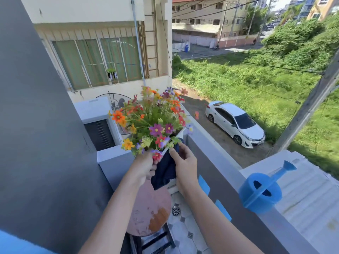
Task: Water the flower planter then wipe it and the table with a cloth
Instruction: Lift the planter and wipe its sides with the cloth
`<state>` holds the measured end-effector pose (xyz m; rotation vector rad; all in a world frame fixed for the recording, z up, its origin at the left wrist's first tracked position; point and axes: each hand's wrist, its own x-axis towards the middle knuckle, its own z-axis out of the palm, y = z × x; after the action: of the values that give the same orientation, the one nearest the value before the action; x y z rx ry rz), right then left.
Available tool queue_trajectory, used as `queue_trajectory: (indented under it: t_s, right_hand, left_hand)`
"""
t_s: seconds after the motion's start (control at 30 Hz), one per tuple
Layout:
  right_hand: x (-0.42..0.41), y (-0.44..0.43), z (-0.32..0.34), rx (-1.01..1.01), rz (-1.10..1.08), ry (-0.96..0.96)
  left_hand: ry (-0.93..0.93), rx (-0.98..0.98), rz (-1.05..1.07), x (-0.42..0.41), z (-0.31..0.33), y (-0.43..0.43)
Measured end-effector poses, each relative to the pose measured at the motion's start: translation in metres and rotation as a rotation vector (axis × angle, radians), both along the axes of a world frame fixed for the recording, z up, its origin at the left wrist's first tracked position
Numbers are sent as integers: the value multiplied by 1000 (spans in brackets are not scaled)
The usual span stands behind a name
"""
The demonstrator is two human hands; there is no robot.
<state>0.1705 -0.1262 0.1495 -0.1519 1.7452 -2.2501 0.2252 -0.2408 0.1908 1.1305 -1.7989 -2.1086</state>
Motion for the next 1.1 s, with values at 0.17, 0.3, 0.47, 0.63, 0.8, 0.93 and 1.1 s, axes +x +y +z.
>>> queue_trajectory:
  t_s: [0.17, 0.3, 0.47, 0.63, 0.8, 0.93, 1.1]
  right_hand:
    - [-9, -6, -12, 3, 45, 103]
    - [-53, -18, -2, 20, -82, 70]
    - [-107, -34, 10, 19, -153, 51]
    - [-104, -49, 10, 106, -70, 210]
    - [-79, -62, -10, 154, 102, 366]
    - [-73, -74, -28, 137, 166, 376]
    - [-101, -114, -40, 110, 142, 308]
  left_hand:
    - [6, 21, 21, 3, -2, -8]
    - [-10, 27, 0, -4, 1, -14]
    - [75, 128, 59, -21, 3, -17]
    - [85, 156, 87, -53, 4, -32]
    - [89, 205, 207, -75, 1, -57]
    - [62, 198, 279, -81, -5, -74]
    - [30, 159, 345, -81, -18, -89]
